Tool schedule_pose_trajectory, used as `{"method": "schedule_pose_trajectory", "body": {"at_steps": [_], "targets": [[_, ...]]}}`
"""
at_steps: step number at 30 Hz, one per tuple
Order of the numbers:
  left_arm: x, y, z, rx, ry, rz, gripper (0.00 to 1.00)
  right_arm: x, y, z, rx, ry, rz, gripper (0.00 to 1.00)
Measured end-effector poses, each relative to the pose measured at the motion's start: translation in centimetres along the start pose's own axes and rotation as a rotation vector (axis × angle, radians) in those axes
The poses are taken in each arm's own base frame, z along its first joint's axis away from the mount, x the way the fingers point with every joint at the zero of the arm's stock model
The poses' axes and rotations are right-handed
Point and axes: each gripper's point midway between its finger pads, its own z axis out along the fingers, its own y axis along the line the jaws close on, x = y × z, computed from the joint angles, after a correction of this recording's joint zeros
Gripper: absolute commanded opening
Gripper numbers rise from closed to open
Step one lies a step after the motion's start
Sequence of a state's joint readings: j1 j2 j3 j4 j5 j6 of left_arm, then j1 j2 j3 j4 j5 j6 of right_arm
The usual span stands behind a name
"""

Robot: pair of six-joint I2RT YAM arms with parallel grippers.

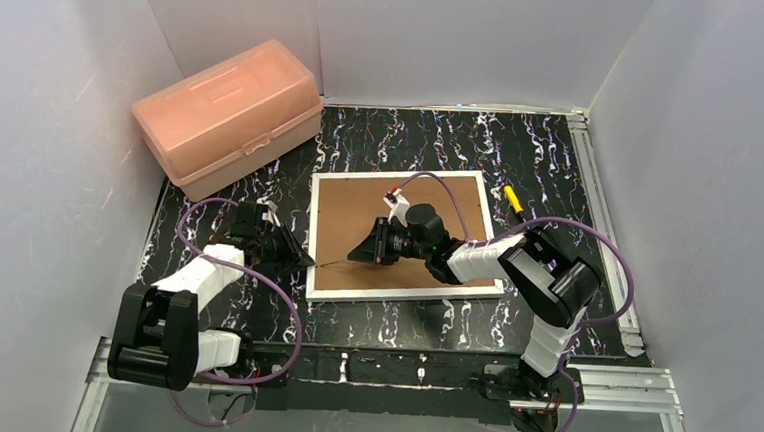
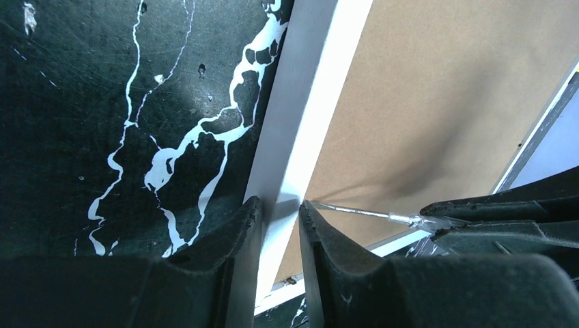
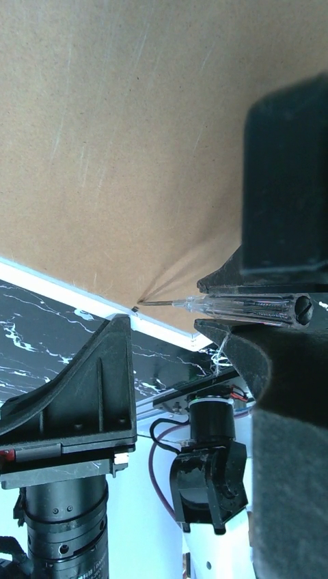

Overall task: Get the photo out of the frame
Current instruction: Release the photo frame item from the photo frame.

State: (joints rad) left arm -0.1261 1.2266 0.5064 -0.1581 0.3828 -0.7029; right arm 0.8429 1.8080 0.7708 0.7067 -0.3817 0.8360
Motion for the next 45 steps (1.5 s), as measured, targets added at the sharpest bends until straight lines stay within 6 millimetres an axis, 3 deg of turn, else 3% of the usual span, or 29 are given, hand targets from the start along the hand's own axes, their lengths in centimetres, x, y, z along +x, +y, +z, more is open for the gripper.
{"method": "schedule_pose_trajectory", "body": {"at_steps": [45], "targets": [[-0.07,0.22,0.07,-0.013,0.006,-0.005,0.17,0.25,0.04,0.08,-0.004,0.009,0.002,0.01]]}}
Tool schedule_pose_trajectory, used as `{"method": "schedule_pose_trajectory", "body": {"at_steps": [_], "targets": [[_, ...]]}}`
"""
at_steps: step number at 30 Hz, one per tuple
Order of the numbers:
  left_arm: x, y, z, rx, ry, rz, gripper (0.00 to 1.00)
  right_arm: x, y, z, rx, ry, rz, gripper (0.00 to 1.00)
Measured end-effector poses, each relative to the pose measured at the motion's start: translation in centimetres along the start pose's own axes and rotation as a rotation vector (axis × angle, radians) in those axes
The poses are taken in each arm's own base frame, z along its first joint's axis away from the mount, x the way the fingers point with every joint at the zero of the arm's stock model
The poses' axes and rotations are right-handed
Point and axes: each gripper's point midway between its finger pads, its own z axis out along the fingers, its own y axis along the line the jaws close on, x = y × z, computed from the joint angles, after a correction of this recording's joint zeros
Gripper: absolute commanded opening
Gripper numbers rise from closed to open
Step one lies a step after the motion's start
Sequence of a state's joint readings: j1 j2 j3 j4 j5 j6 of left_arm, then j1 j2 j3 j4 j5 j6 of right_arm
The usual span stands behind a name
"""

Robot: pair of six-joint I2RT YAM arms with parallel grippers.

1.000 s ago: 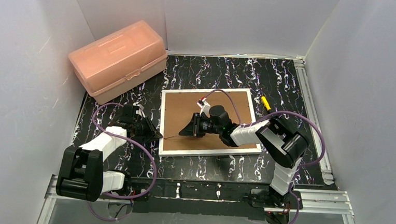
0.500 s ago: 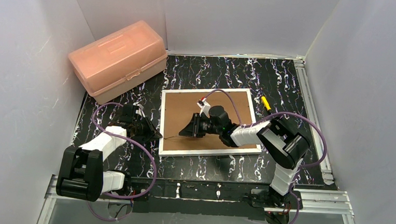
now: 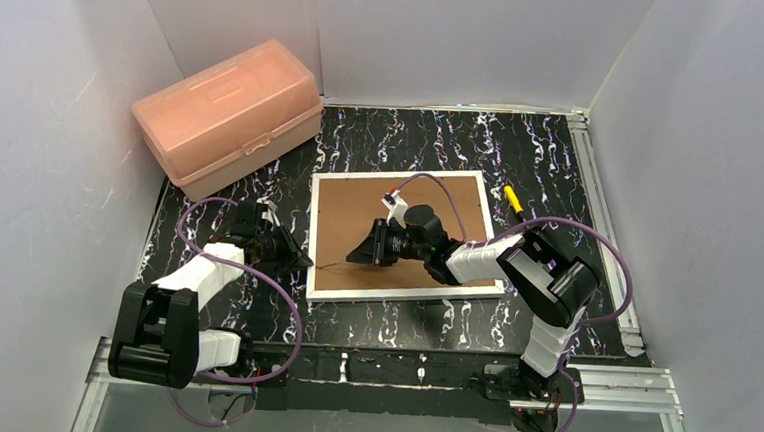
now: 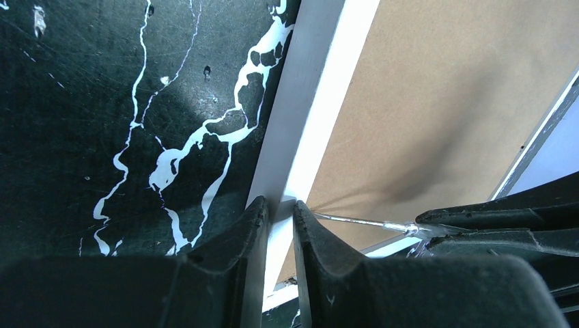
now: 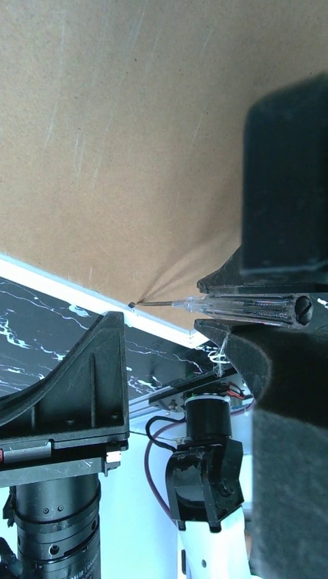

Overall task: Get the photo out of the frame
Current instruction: Release the photo frame item from the photo frame.

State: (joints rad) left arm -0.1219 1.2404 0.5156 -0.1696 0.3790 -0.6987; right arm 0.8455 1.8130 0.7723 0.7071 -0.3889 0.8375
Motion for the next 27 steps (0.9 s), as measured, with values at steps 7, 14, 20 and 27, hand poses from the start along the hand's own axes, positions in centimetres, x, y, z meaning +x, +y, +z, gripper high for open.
{"method": "schedule_pose_trajectory", "body": {"at_steps": [7,14,20,27], "targets": [[-0.01,-0.01,0.0,0.0,0.0,0.0,0.16,0.05,-0.03,0.07,-0.004,-0.002,0.007,0.01],[-0.01,0.0,0.0,0.001,0.0,0.0,0.16,0.1,-0.13,0.3,-0.01,-0.004,0.024,0.01],[-0.03,-0.02,-0.01,0.002,0.0,-0.001,0.15,0.14,-0.13,0.41,-0.019,-0.002,0.033,0.01],[-0.06,-0.06,0.01,0.005,-0.001,-0.001,0.13,0.11,-0.22,0.47,-0.03,0.0,0.048,0.01]]}}
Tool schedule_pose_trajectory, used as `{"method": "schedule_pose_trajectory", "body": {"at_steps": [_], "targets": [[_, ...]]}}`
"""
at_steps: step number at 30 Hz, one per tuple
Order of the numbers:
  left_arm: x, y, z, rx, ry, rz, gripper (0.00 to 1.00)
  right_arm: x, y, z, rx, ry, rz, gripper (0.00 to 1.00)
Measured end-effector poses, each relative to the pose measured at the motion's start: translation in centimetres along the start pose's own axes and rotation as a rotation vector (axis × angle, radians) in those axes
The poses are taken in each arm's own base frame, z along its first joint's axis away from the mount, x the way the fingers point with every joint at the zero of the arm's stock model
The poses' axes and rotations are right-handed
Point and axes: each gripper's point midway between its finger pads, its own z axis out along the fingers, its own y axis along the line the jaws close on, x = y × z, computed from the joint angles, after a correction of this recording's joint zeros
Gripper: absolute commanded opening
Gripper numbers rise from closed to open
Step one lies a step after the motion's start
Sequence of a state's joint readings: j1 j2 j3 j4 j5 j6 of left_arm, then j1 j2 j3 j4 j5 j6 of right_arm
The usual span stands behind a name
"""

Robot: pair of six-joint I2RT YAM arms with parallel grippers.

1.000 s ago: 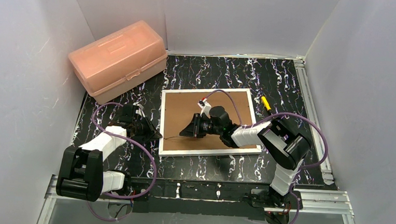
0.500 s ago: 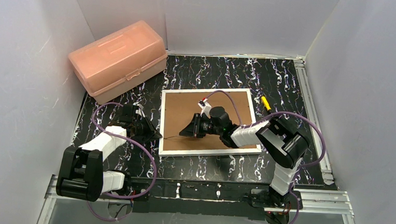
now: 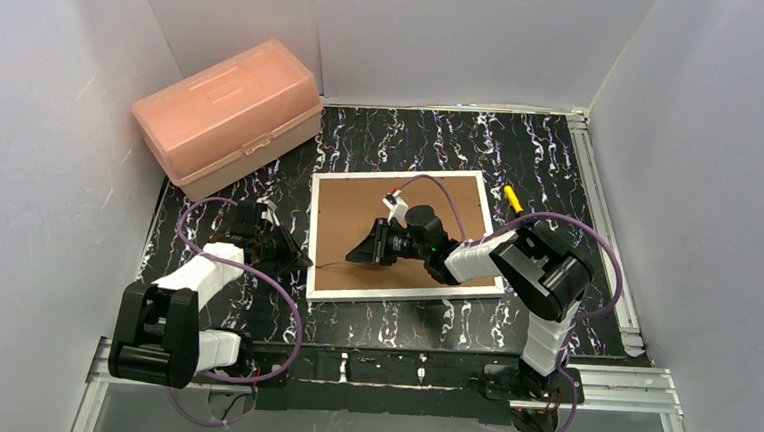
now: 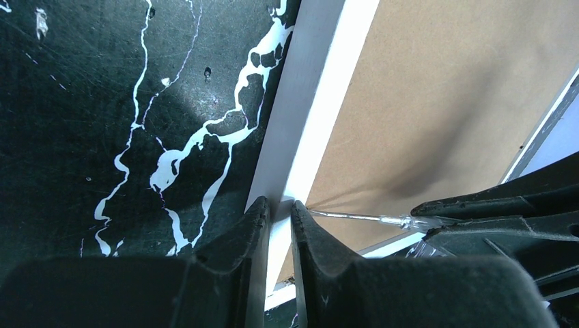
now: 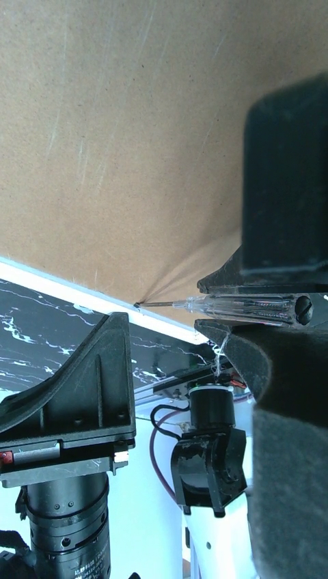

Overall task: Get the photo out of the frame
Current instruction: Release the photo frame item from the photo frame.

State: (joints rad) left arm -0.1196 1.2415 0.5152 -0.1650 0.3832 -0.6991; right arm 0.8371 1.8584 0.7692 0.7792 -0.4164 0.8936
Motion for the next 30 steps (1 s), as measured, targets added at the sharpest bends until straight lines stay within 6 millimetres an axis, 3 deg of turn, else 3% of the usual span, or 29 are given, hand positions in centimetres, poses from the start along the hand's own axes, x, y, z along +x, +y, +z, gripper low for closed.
{"method": "schedule_pose_trajectory", "body": {"at_steps": [30], "targets": [[-0.82,-0.62,0.82,0.082,-0.025,-0.042,0.08,-0.89,-0.51,0.46,-0.004,-0.016,0.046,0.01]]}}
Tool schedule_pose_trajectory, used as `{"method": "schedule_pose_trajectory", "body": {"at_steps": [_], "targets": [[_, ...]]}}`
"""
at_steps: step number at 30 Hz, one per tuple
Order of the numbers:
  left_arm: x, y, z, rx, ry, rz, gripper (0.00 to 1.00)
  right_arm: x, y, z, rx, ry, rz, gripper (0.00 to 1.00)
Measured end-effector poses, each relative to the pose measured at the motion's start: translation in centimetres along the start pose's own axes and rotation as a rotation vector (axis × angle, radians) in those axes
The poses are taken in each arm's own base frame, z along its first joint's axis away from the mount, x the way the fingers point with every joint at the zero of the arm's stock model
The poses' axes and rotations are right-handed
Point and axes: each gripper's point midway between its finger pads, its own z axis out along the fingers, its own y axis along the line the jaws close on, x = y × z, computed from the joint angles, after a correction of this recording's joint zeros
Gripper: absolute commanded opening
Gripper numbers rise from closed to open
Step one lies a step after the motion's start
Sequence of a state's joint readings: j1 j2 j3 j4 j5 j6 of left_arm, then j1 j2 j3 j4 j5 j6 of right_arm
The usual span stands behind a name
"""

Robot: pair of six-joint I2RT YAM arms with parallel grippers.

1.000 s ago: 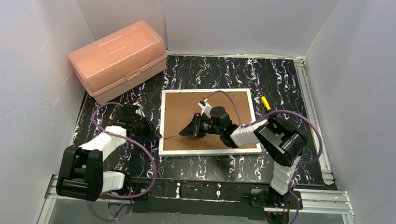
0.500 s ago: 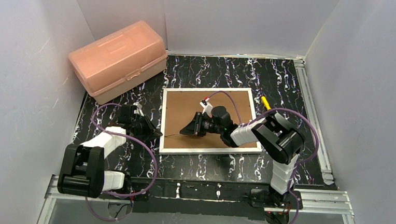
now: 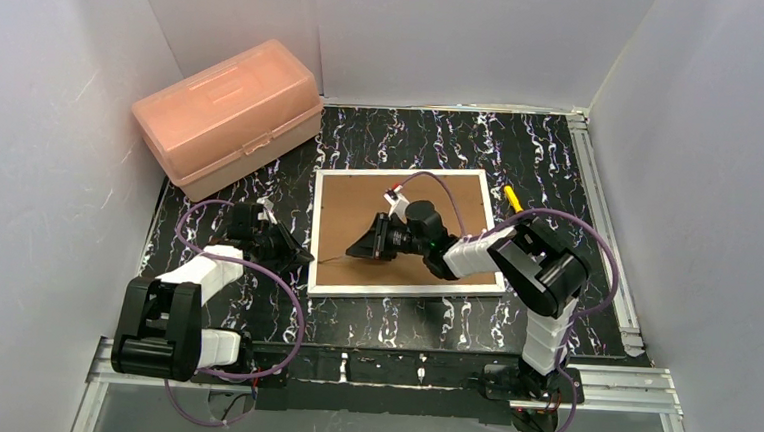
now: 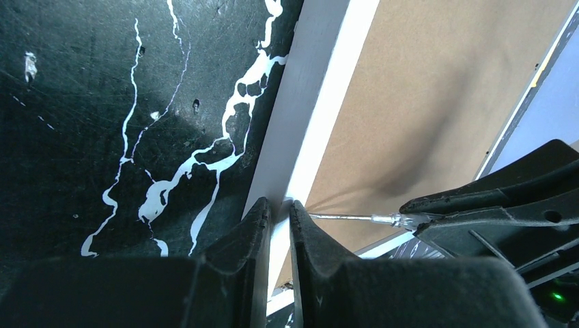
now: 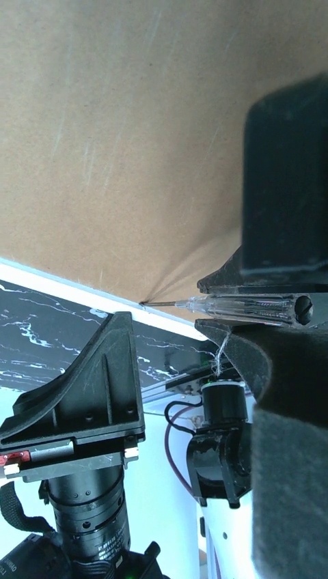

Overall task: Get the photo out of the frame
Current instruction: Release the photo frame item from the photo frame.

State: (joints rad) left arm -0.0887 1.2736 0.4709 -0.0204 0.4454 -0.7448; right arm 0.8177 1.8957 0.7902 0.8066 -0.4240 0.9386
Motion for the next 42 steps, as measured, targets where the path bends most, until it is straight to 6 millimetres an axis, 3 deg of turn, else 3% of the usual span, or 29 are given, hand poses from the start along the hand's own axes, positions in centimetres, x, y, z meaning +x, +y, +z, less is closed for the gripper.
{"method": "schedule_pose_trajectory", "body": {"at_steps": [20,30,42], "targets": [[0.0,0.0,-0.1,0.003,-0.005,-0.001,0.07,-3.2,4.5,3.3,0.24,0.014,-0.302,0.01],[0.0,0.0,-0.1,0.006,-0.013,-0.002,0.06,-3.5,6.5,5.4,0.394,-0.009,-0.45,0.01],[0.0,0.2,-0.3,-0.01,-0.017,-0.005,0.06,-3.1,7.2,5.8,0.517,-0.046,-0.516,0.01]]}}
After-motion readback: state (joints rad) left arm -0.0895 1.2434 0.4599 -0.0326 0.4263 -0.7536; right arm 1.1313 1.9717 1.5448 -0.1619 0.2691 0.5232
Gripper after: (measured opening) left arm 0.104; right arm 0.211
